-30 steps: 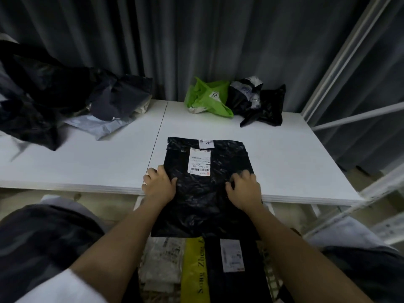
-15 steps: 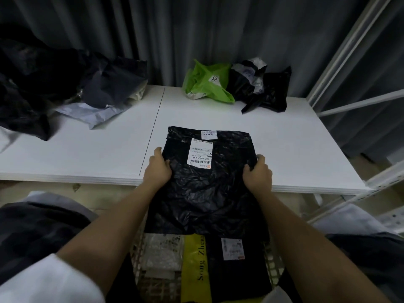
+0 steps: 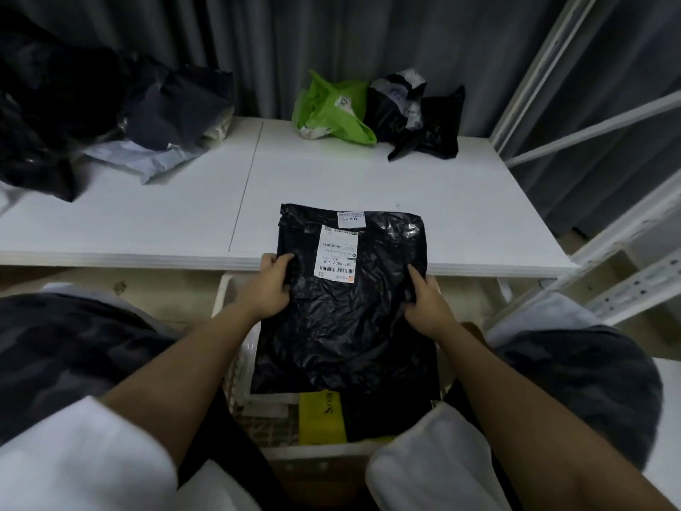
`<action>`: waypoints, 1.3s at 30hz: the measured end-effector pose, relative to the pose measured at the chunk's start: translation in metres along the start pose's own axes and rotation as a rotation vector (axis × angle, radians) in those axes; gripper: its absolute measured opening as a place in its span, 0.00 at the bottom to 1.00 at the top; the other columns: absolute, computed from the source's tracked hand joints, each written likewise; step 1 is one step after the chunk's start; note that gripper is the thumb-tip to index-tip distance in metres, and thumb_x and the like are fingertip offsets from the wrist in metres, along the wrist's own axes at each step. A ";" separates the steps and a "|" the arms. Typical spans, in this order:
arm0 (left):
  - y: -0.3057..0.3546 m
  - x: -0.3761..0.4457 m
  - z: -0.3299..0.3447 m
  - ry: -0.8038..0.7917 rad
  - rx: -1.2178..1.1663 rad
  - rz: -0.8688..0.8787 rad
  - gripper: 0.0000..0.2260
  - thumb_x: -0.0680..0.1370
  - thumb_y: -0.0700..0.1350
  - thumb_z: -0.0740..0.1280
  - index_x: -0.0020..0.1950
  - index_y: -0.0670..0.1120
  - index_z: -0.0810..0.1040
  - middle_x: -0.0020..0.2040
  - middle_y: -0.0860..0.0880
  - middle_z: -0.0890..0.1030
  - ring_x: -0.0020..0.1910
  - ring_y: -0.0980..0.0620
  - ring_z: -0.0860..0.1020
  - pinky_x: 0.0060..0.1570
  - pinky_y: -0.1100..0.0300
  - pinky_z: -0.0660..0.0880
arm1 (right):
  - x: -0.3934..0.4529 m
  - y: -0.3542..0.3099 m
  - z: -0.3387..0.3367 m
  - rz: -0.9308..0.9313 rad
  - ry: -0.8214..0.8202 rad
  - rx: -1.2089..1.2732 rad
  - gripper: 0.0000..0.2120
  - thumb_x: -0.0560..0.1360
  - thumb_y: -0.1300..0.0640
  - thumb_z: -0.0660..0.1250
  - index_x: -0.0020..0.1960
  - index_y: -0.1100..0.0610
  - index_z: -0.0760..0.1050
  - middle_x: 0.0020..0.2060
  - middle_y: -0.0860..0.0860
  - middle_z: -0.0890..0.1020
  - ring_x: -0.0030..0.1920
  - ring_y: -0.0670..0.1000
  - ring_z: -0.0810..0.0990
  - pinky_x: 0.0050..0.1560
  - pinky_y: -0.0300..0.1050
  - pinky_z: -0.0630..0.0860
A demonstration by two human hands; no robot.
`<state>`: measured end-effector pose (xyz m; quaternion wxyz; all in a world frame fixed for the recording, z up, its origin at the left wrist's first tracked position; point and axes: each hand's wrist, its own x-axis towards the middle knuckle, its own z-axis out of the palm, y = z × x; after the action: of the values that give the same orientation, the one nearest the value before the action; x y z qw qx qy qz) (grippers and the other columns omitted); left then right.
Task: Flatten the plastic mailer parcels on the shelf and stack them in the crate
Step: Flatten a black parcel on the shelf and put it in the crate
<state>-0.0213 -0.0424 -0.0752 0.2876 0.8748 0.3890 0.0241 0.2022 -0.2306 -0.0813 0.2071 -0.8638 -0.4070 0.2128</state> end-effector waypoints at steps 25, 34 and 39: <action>-0.038 0.013 0.154 -0.584 0.460 -0.071 0.40 0.79 0.41 0.63 0.77 0.41 0.34 0.78 0.38 0.46 0.56 0.44 0.78 0.54 0.53 0.73 | 0.007 0.081 0.081 0.171 -0.509 -0.622 0.39 0.79 0.61 0.60 0.78 0.53 0.36 0.77 0.60 0.45 0.68 0.67 0.65 0.58 0.60 0.75; -0.019 0.042 0.184 -0.478 0.592 0.185 0.44 0.74 0.63 0.65 0.79 0.46 0.44 0.71 0.37 0.64 0.68 0.39 0.66 0.61 0.43 0.69 | 0.028 0.094 0.130 -0.217 -0.488 -0.811 0.64 0.41 0.29 0.76 0.72 0.54 0.66 0.67 0.61 0.73 0.63 0.66 0.75 0.56 0.66 0.74; -0.025 0.036 0.222 -0.476 0.580 0.184 0.69 0.45 0.79 0.67 0.77 0.52 0.42 0.77 0.40 0.56 0.73 0.32 0.59 0.56 0.22 0.59 | 0.031 0.102 0.149 -0.195 -0.567 -0.755 0.73 0.46 0.28 0.76 0.77 0.46 0.36 0.75 0.59 0.58 0.72 0.70 0.59 0.58 0.76 0.65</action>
<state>0.0459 -0.1116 -0.2798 0.1071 0.9323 0.2218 -0.2649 0.2031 -0.2380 -0.2645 -0.2210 -0.7442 -0.5755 0.2571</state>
